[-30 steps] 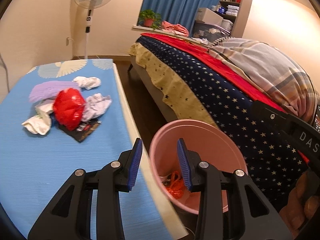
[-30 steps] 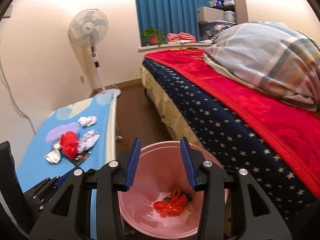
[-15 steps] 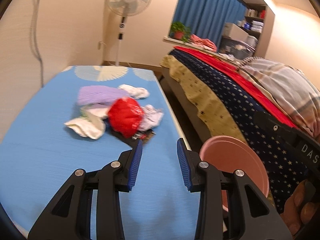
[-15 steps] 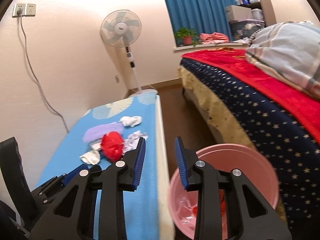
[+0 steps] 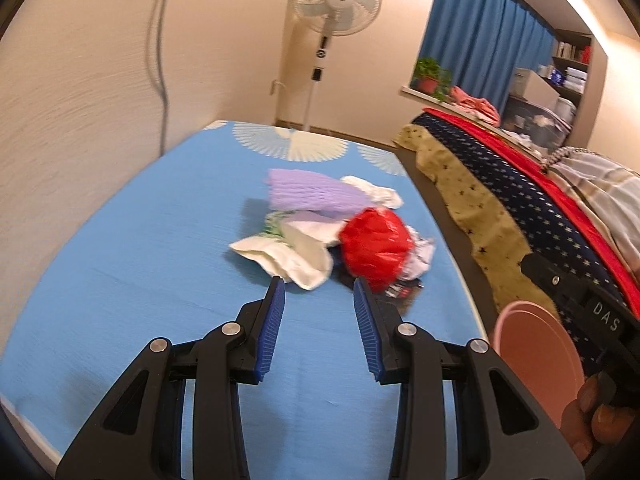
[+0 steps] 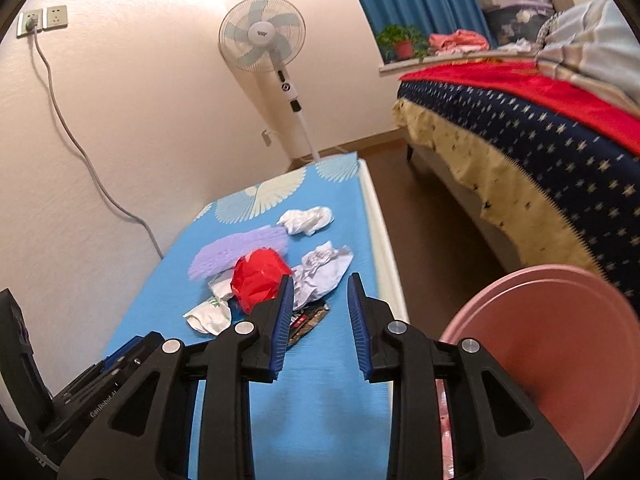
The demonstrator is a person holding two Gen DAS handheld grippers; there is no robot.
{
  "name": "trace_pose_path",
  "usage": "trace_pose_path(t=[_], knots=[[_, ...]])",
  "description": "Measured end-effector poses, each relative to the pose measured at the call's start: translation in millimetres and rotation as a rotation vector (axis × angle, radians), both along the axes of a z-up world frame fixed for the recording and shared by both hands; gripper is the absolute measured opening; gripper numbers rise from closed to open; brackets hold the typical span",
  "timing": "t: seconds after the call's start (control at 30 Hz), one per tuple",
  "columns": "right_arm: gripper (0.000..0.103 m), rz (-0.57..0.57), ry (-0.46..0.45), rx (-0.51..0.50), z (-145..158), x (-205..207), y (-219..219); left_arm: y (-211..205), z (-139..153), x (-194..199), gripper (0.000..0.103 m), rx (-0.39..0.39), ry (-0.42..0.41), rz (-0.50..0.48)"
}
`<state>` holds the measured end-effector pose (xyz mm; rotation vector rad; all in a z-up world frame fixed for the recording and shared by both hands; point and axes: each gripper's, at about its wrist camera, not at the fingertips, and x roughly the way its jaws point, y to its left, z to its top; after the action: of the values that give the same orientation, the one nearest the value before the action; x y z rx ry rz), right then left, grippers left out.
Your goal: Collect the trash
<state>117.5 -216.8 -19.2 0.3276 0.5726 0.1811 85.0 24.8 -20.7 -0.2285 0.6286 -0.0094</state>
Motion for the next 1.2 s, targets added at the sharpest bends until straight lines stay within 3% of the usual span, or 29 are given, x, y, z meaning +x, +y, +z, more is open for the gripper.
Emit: trace_pose_path(t=[0.33, 0.63, 0.9, 1.2], knots=[[0.031, 0.028, 0.063, 0.07, -29, 43, 12, 25, -20, 29, 0.036, -0.043, 0.027, 0.078], [0.031, 0.031, 0.145, 0.113, -49, 74, 16, 36, -40, 55, 0.037, -0.124, 0.084, 0.076], [0.038, 0.039, 0.194, 0.133, -63, 91, 21, 38, -55, 70, 0.049, -0.153, 0.143, 0.076], [0.038, 0.053, 0.239, 0.131, -74, 101, 28, 42, -63, 84, 0.05, -0.196, 0.189, 0.085]])
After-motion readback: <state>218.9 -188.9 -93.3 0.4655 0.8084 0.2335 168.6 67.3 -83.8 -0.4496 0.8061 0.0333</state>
